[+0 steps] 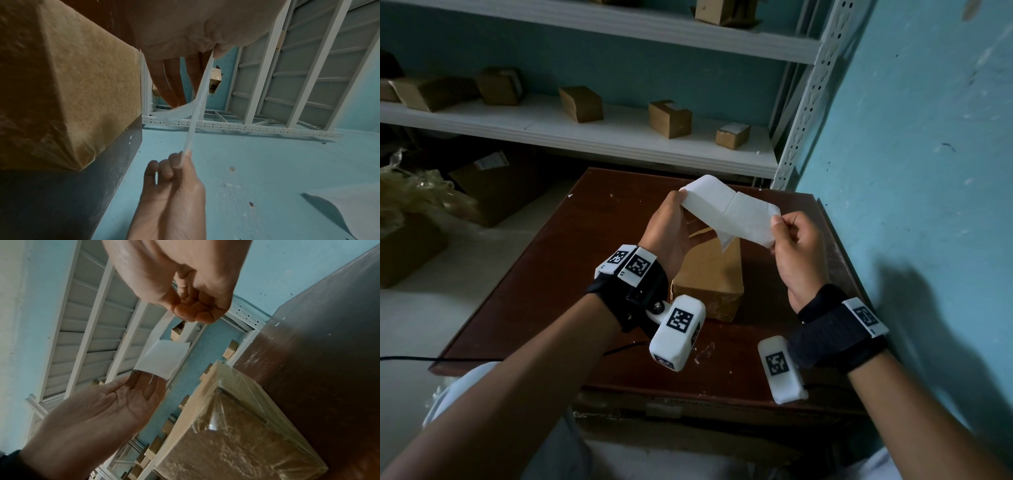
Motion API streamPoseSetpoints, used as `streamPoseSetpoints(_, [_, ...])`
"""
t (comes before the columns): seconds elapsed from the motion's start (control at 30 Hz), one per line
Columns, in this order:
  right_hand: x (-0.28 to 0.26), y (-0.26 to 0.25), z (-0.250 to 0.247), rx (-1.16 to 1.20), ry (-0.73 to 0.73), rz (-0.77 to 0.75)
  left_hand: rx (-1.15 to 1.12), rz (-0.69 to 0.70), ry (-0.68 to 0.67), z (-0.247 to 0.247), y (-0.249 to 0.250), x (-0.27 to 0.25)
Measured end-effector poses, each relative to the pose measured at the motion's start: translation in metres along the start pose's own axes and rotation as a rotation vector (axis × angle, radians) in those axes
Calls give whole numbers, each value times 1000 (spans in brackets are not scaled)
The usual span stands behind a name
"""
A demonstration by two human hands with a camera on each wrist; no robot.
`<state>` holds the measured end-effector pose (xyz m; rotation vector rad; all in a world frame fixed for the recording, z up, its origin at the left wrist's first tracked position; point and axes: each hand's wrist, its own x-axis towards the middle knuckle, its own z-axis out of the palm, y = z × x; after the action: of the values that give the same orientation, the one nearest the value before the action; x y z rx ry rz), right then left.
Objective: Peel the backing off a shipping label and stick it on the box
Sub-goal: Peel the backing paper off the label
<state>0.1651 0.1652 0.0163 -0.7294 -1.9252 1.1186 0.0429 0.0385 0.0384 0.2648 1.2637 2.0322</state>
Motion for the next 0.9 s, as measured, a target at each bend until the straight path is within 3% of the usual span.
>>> streamPoseSetpoints(0.9, [2, 3, 0, -9, 7, 24, 7, 19, -6, -3, 2, 0])
